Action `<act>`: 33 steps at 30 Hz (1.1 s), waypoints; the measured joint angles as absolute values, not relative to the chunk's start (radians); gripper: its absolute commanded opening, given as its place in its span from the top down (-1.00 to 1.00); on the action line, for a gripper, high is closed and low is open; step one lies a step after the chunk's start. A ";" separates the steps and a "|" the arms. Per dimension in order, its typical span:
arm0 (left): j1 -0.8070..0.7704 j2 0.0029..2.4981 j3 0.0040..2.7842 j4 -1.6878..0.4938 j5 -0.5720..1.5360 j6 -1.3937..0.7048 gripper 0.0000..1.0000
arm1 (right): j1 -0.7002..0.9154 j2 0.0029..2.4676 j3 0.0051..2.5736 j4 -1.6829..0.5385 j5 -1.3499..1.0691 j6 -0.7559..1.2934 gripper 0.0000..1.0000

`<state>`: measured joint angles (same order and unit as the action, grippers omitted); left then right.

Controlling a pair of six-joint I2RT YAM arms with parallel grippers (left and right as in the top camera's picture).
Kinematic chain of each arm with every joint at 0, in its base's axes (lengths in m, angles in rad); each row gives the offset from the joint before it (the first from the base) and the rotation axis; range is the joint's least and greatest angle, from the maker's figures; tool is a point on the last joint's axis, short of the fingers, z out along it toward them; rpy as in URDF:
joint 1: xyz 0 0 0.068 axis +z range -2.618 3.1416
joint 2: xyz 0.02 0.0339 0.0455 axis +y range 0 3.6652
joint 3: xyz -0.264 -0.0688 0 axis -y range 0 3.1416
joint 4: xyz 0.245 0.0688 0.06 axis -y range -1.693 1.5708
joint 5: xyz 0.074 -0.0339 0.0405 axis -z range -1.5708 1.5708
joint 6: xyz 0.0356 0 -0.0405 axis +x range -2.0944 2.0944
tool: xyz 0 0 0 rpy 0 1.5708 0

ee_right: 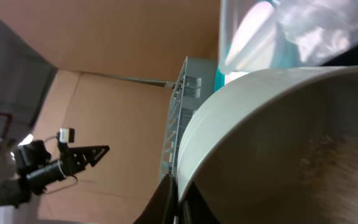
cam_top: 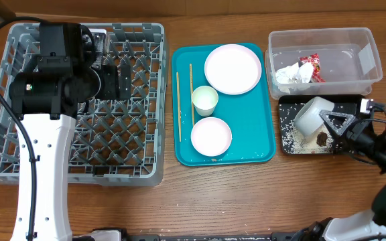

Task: Sort waste into correct bins and load items into the dishwasher
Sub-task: 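Tip the bowl over the black tray to dump the rice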

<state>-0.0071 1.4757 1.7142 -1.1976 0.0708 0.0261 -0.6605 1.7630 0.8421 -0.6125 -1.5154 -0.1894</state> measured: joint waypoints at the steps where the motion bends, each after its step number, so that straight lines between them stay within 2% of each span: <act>1: -0.007 1.476 1.714 -1.198 0.071 0.026 -1.00 | -0.661 1.777 0.842 -0.612 -1.516 -0.184 0.92; 16: -0.007 1.476 1.714 -1.198 0.070 0.026 -1.00 | -0.660 1.782 0.861 -0.688 -1.529 -0.129 0.92; 23: -0.007 1.476 1.714 -1.198 0.070 0.026 -1.00 | -0.647 1.532 0.957 -0.897 -1.350 -0.124 0.92; 28: -0.007 1.476 1.714 -1.198 0.070 0.026 -1.00 | -0.536 1.316 1.082 -0.925 -1.159 -0.076 0.92; 33: -0.007 1.476 1.714 -1.198 0.070 0.026 -1.00 | -0.354 1.242 1.139 -0.850 -0.989 0.002 0.92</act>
